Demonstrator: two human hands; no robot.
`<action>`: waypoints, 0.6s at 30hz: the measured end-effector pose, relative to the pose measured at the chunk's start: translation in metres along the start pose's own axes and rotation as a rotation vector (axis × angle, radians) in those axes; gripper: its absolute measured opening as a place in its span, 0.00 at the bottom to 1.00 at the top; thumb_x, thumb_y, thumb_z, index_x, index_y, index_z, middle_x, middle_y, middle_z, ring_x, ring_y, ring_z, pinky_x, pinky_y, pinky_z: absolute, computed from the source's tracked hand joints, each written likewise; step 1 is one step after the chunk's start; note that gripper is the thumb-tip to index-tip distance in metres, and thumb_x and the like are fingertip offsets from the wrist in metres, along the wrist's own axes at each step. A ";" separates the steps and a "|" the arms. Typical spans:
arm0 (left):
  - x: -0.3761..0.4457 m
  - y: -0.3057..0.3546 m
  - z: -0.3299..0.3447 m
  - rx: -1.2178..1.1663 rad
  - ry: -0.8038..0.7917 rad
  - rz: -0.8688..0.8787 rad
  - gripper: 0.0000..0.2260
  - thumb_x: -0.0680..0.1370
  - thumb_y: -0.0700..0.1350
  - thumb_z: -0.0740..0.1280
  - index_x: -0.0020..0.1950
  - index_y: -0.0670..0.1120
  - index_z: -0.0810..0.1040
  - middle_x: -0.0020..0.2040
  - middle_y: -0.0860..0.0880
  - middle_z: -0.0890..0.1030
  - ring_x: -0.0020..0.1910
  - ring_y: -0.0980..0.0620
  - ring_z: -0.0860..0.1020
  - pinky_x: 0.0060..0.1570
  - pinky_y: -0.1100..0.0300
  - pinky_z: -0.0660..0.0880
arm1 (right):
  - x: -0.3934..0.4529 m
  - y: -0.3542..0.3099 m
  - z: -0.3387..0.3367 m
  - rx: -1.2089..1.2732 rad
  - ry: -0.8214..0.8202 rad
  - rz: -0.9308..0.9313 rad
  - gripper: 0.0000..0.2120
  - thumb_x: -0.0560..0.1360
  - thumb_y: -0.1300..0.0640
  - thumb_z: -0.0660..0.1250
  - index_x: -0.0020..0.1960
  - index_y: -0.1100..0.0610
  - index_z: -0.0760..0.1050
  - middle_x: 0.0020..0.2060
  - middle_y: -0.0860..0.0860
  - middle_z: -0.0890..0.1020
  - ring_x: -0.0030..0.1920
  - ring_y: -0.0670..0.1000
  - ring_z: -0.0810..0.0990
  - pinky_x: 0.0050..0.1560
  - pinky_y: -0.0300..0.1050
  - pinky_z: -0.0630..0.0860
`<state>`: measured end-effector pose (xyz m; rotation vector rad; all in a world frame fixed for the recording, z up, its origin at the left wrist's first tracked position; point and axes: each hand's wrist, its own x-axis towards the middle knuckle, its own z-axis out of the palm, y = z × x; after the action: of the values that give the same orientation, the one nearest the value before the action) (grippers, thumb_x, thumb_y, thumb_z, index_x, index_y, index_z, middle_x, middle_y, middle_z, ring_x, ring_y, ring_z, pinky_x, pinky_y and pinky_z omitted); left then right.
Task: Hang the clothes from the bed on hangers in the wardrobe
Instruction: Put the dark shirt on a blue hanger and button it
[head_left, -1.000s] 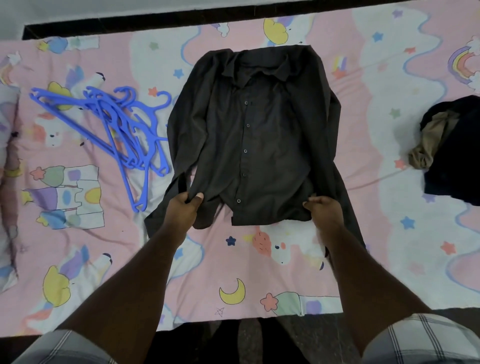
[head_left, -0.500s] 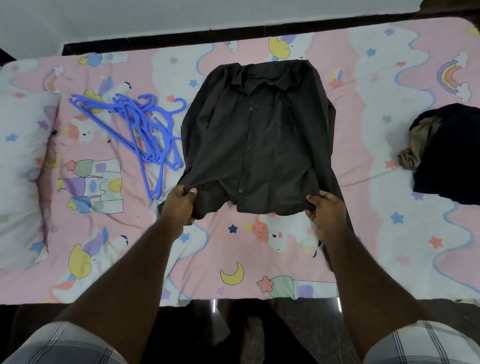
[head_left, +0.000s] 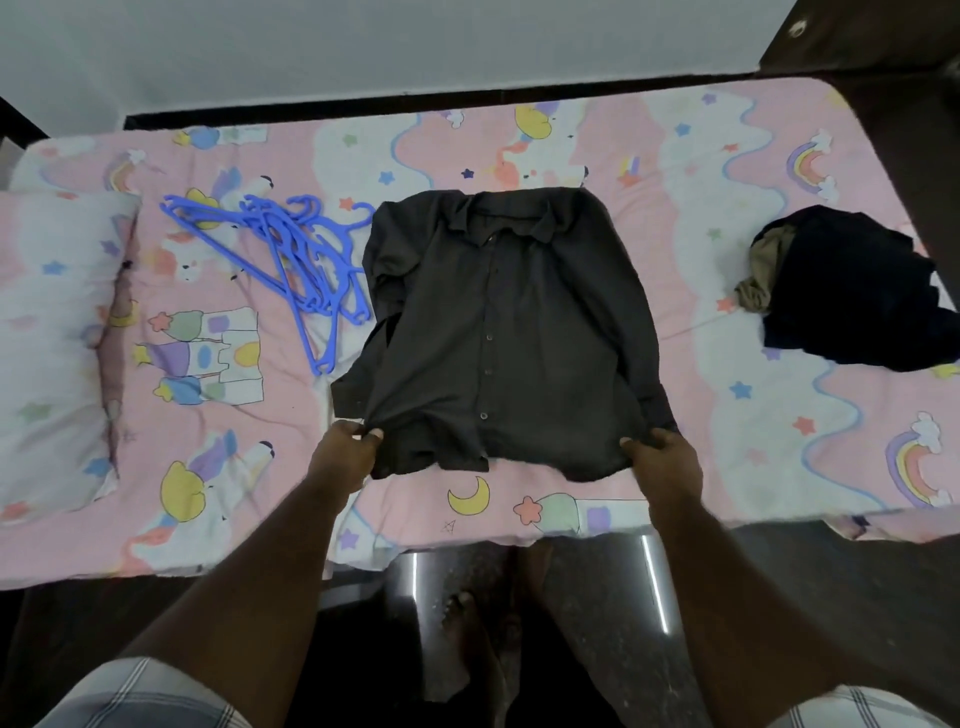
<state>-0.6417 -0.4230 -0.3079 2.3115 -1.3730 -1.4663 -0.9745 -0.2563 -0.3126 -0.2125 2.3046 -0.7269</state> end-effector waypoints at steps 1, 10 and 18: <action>-0.004 -0.006 -0.002 0.123 0.009 0.033 0.22 0.81 0.52 0.67 0.70 0.42 0.70 0.69 0.37 0.74 0.65 0.36 0.74 0.65 0.44 0.73 | -0.005 0.005 0.002 -0.136 -0.018 -0.031 0.26 0.69 0.43 0.70 0.61 0.57 0.76 0.55 0.56 0.80 0.55 0.63 0.78 0.61 0.60 0.75; -0.015 0.025 0.011 0.199 0.007 0.337 0.27 0.79 0.50 0.69 0.75 0.42 0.67 0.71 0.40 0.73 0.69 0.40 0.72 0.68 0.50 0.68 | -0.031 -0.048 0.036 -0.362 -0.106 -0.323 0.30 0.73 0.51 0.70 0.73 0.56 0.69 0.65 0.60 0.74 0.66 0.64 0.73 0.65 0.59 0.71; 0.031 0.089 0.045 0.235 -0.016 0.393 0.29 0.80 0.52 0.68 0.78 0.47 0.64 0.74 0.43 0.70 0.72 0.43 0.71 0.69 0.48 0.68 | 0.011 -0.114 0.078 -0.349 -0.217 -0.438 0.29 0.75 0.56 0.70 0.74 0.58 0.69 0.67 0.58 0.75 0.68 0.59 0.72 0.69 0.53 0.70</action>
<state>-0.7284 -0.4820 -0.3101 1.9852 -1.9584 -1.2615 -0.9358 -0.3894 -0.3019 -0.9324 2.1786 -0.4698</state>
